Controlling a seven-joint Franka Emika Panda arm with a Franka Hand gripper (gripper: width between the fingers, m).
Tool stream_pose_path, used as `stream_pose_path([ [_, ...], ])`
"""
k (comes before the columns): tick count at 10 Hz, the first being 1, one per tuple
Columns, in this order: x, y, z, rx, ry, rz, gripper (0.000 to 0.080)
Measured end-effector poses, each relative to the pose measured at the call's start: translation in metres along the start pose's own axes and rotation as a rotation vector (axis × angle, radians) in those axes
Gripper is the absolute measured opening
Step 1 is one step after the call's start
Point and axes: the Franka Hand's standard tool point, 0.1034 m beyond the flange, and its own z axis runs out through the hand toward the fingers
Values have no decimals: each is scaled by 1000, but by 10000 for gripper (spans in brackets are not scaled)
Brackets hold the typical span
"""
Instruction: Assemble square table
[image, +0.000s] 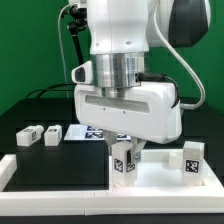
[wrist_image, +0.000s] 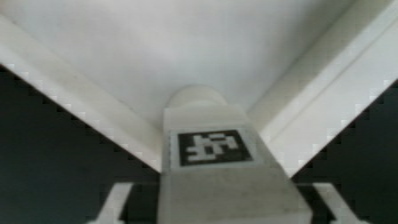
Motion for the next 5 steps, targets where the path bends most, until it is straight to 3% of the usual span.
stream_pose_path([
  [5, 3, 2, -1, -2, -21, 627, 294],
])
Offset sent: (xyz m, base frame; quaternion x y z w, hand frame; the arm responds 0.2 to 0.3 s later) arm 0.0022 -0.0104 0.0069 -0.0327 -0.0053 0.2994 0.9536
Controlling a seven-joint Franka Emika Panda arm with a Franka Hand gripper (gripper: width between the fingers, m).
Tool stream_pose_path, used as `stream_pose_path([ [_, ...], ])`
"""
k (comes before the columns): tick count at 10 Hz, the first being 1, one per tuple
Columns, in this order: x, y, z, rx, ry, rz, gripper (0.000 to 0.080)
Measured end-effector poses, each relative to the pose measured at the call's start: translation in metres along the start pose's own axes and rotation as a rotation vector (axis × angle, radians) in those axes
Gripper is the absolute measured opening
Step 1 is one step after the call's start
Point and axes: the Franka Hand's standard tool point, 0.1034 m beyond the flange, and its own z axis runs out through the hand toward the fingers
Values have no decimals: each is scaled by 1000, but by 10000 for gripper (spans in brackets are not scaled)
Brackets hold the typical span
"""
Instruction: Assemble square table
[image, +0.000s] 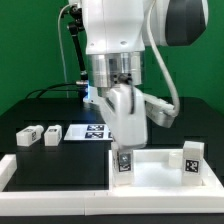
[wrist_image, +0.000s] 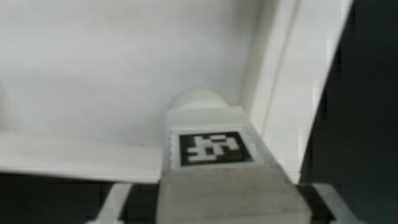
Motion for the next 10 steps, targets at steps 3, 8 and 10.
stream_pose_path([
  [3, -2, 1, 4, 44, -54, 464, 294],
  [8, -7, -4, -1, 37, -49, 353, 474],
  [10, -13, -5, -2, 37, -44, 36, 637],
])
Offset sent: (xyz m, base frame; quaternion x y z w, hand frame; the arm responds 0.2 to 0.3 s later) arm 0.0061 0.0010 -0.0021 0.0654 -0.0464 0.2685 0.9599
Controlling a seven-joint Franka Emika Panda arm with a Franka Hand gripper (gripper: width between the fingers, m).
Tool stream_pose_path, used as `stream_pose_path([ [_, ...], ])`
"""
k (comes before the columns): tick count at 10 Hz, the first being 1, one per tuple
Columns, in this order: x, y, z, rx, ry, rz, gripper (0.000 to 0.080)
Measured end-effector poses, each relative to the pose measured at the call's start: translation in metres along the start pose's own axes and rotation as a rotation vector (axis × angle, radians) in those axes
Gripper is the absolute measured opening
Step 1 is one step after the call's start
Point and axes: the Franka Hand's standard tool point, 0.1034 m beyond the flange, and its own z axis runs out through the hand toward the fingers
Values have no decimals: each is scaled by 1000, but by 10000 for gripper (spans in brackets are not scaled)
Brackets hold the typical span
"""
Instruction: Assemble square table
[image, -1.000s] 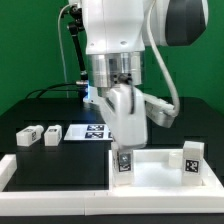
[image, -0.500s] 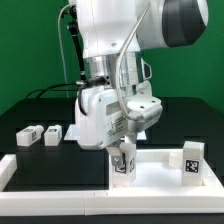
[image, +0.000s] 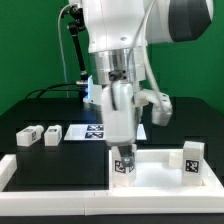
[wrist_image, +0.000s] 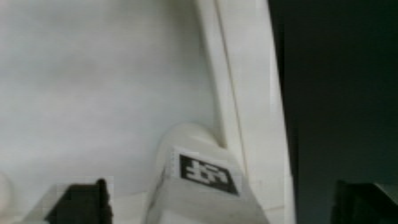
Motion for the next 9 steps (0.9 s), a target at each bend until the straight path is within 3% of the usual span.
stream_pose_path([
  [4, 4, 1, 2, -6, 10, -309, 648],
  [7, 4, 6, 10, -62, 52, -773, 648],
  [9, 2, 6, 10, -66, 56, -879, 648],
])
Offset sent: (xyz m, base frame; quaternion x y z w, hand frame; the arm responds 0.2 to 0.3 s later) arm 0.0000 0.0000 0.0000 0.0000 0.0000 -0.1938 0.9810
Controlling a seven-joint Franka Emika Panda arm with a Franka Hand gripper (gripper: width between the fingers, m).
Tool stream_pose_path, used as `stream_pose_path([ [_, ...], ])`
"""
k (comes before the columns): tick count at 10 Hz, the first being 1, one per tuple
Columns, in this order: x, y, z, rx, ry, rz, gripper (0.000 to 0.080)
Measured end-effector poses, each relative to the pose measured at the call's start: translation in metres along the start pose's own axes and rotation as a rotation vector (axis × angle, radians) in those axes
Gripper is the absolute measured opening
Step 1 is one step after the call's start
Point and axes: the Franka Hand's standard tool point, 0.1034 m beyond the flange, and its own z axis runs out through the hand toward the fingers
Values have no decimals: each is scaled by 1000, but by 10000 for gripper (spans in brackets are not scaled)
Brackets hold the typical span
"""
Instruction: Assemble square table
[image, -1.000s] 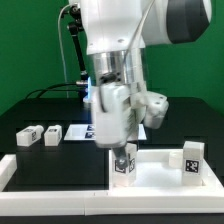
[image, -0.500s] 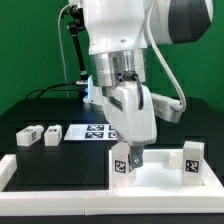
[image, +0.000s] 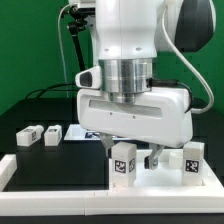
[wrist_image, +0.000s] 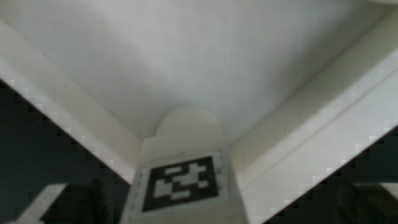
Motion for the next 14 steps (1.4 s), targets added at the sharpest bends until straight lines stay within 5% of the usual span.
stream_pose_path([
  [2, 0, 0, 0, 1, -1, 60, 608],
  [3, 0, 0, 0, 1, -1, 118, 428],
  [4, -1, 3, 1, -5, -6, 176, 428],
  [5, 0, 4, 1, -7, -6, 268, 290],
  [11, 3, 4, 1, -5, -14, 736, 290],
  [14, 4, 4, 2, 35, -76, 1218, 290],
])
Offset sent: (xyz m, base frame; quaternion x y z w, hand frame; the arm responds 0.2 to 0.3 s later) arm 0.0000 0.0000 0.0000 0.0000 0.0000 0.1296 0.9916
